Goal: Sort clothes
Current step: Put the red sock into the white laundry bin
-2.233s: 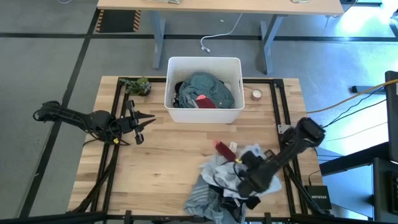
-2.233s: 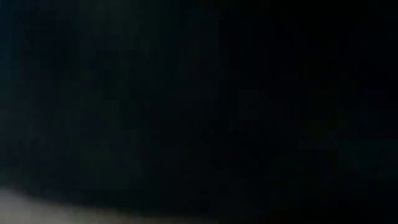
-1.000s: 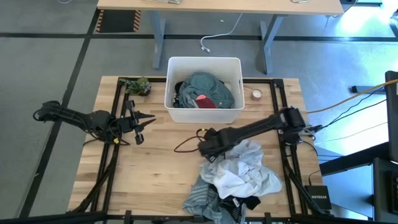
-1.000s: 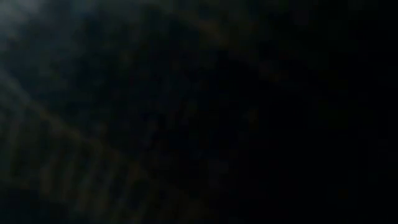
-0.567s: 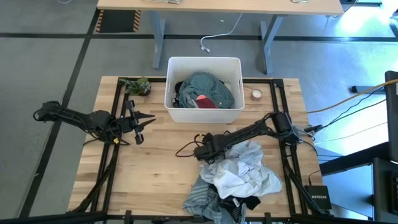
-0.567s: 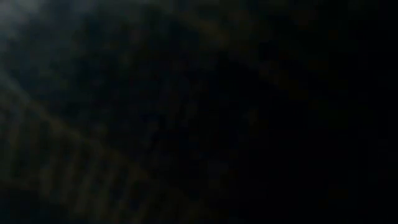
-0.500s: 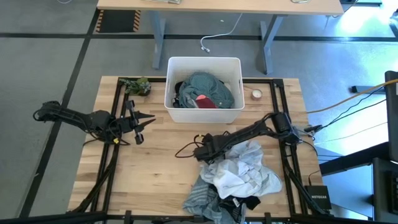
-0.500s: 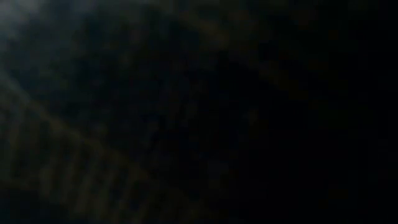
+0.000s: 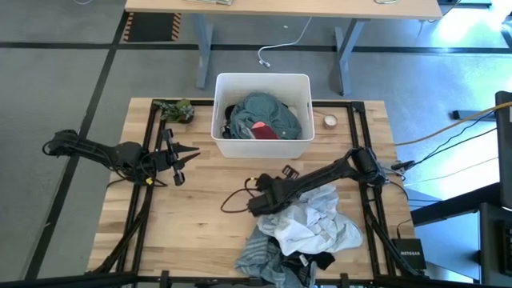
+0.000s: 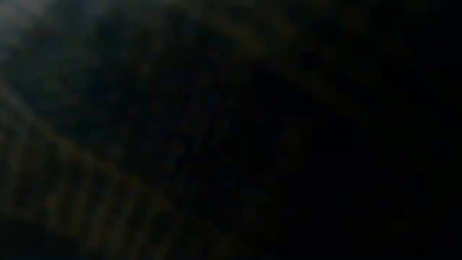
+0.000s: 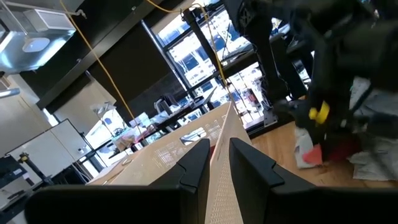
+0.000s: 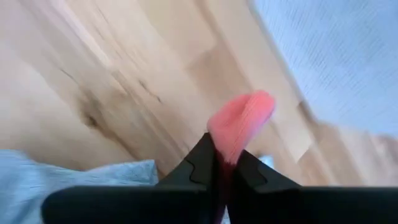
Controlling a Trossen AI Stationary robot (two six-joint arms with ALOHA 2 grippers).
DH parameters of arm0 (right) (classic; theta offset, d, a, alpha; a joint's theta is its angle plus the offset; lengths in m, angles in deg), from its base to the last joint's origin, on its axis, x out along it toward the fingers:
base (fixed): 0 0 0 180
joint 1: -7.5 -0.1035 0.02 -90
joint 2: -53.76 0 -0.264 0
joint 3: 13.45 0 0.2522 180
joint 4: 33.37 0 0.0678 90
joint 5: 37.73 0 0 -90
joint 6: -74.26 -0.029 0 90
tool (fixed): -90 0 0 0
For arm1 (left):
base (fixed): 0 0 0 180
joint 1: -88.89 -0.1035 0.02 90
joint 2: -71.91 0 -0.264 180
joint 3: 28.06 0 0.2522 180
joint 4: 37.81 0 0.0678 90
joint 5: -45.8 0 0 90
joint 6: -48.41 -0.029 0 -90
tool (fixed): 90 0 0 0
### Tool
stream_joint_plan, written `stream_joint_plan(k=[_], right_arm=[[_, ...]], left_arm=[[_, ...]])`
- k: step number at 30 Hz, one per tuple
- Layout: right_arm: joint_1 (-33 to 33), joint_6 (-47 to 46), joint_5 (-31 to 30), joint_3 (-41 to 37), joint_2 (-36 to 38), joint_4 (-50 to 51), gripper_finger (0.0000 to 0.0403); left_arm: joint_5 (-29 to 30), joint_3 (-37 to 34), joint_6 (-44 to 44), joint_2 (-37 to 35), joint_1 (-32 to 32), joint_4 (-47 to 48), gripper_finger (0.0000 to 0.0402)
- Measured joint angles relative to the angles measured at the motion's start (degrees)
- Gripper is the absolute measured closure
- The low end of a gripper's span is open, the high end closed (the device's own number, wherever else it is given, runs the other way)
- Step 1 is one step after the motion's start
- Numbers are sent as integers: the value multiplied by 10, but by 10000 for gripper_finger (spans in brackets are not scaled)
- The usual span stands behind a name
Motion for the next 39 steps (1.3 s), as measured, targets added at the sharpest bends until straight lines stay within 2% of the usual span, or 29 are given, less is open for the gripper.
stream_joint_plan(k=[5,12,18,23,25,30,35,39], right_arm=[[-21,13,-70,113,2,62,395],[-29,94,-171,263,3,80,380],[-9,181,-266,365,3,79,388],[11,253,-393,373,20,45,380],[24,268,-425,373,24,39,375],[71,273,-437,373,26,40,368],[122,272,-381,373,26,39,348],[157,274,-298,373,26,39,301]], left_arm=[[0,0,0,0,0,0,345],[0,0,0,0,0,0,345],[0,0,-4,0,0,0,345],[0,0,-6,0,0,0,345],[0,0,-6,0,0,0,345],[0,0,-6,0,0,0,345],[0,0,-6,0,0,0,345],[0,0,-4,0,0,0,345]])
